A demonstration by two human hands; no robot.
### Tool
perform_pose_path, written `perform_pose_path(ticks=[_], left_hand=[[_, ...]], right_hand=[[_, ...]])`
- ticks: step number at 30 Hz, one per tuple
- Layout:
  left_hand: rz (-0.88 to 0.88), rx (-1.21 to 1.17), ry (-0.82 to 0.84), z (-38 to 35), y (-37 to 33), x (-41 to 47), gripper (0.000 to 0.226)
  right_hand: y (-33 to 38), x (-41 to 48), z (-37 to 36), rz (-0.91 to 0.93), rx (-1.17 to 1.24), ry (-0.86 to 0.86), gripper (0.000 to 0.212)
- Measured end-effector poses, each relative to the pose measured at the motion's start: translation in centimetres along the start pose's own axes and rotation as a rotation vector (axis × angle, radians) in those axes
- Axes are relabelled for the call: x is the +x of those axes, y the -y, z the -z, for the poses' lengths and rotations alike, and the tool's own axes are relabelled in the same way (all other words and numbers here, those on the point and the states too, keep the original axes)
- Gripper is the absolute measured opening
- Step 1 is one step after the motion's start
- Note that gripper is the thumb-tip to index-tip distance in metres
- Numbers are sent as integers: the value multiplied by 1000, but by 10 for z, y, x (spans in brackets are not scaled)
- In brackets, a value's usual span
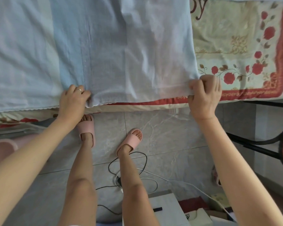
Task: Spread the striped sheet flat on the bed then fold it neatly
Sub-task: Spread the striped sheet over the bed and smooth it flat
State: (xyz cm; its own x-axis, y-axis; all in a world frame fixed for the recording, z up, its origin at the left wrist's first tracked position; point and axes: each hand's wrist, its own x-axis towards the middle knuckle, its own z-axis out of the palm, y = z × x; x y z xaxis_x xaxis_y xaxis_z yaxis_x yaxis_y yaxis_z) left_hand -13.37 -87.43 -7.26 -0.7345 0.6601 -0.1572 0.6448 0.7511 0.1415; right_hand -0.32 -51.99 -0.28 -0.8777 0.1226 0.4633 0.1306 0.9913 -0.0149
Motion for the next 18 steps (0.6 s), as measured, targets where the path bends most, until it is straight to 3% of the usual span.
perform_pose_path(ticks=[5, 8, 10, 15, 18], left_hand=[[34, 26, 115, -4, -9, 0, 35], [66, 27, 163, -5, -14, 5, 28], [86, -6, 182, 0, -14, 6, 27], [59, -68, 118, 18, -7, -15, 35], [70, -39, 181, 7, -14, -13, 34]], right_hand=[[-26, -39, -28, -212, -35, 602, 38], [-20, -42, -41, -245, -115, 804, 35], [-20, -34, -42, -264, -171, 842, 27], [-41, -42, -15, -121, -312, 614, 30], [-46, -51, -19, -179, -287, 960, 30]])
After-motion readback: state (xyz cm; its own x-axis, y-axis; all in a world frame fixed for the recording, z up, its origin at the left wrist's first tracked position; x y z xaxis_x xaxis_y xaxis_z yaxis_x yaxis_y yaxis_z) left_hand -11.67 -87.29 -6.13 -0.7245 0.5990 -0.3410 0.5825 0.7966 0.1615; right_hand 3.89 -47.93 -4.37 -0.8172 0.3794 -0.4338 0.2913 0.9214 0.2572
